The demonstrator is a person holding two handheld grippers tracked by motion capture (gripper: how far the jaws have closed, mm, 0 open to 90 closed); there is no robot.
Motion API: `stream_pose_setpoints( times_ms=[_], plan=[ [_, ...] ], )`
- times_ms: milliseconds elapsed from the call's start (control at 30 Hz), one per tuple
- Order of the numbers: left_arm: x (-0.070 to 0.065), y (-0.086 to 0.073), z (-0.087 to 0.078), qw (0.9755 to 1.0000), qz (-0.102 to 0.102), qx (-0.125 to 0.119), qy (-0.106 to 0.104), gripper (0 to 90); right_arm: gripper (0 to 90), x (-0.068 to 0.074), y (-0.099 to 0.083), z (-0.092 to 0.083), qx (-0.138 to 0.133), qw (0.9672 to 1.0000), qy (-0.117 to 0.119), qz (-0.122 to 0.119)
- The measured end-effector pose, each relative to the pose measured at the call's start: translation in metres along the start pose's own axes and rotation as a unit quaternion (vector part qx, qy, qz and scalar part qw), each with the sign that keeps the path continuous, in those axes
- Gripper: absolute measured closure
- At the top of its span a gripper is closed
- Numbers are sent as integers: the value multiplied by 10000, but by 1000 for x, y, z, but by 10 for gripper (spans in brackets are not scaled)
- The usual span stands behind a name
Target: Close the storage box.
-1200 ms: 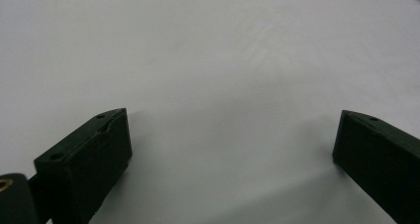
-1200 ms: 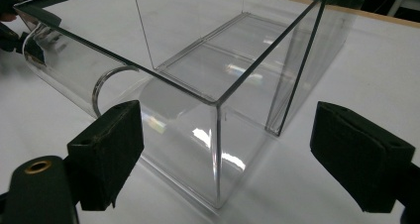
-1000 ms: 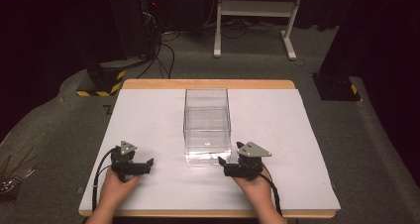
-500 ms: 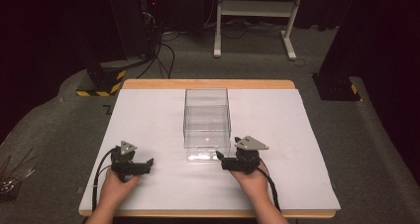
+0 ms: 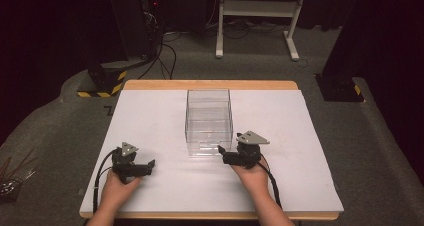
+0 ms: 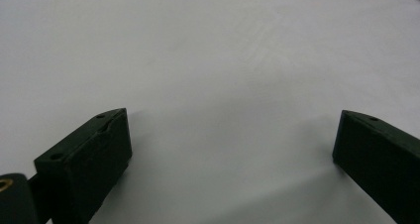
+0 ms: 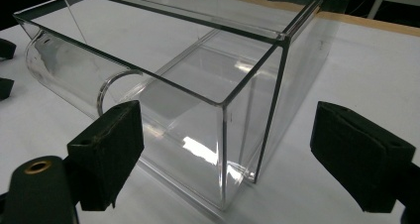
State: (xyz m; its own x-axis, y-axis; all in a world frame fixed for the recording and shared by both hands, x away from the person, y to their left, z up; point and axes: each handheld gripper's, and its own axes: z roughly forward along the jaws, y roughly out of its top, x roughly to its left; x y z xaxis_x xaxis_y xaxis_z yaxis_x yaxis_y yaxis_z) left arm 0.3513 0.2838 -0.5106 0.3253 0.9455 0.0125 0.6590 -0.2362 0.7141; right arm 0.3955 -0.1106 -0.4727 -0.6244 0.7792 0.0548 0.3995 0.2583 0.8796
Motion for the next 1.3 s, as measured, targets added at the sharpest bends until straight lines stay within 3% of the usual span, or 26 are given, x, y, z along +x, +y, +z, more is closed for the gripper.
stream_pose_setpoints(
  times_ms=[1300],
  plan=[
    [0,0,0,10000,19,20,-2,19,136,-20,15,35,-123,9984,-377,408]
  ],
)
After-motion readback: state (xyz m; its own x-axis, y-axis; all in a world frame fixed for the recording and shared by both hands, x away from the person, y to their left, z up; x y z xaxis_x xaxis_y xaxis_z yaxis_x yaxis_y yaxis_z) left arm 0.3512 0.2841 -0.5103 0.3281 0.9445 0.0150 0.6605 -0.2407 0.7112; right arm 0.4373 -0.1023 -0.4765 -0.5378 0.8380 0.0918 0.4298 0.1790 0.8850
